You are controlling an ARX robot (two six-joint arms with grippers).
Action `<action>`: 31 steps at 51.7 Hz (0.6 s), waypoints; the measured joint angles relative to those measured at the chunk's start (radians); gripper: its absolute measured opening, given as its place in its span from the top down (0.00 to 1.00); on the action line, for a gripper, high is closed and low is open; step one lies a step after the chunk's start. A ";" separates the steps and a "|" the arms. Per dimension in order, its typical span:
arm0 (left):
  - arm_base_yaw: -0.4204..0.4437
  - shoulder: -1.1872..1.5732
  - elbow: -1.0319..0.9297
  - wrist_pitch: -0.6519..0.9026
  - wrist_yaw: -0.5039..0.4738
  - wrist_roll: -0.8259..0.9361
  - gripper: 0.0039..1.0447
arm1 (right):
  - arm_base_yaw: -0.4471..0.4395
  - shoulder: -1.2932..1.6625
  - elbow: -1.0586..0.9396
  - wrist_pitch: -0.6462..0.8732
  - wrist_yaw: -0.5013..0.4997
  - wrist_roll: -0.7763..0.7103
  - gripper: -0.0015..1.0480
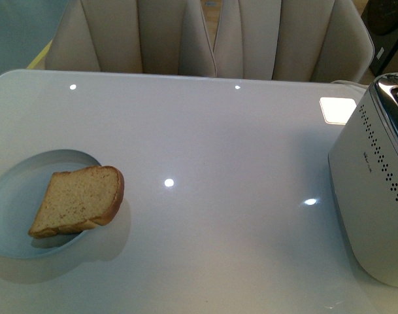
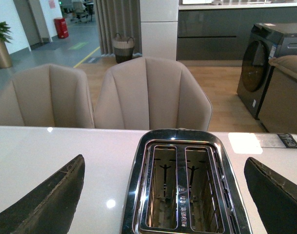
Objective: Left arm holds plate, right arm toasts bread
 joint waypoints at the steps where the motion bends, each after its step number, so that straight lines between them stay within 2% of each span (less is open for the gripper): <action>1: 0.000 0.000 0.000 0.000 0.000 0.000 0.07 | 0.000 0.000 0.000 0.000 0.000 0.000 0.08; 31: 0.000 0.000 0.000 0.000 0.000 0.000 0.07 | 0.000 0.000 0.000 0.000 0.000 0.000 0.08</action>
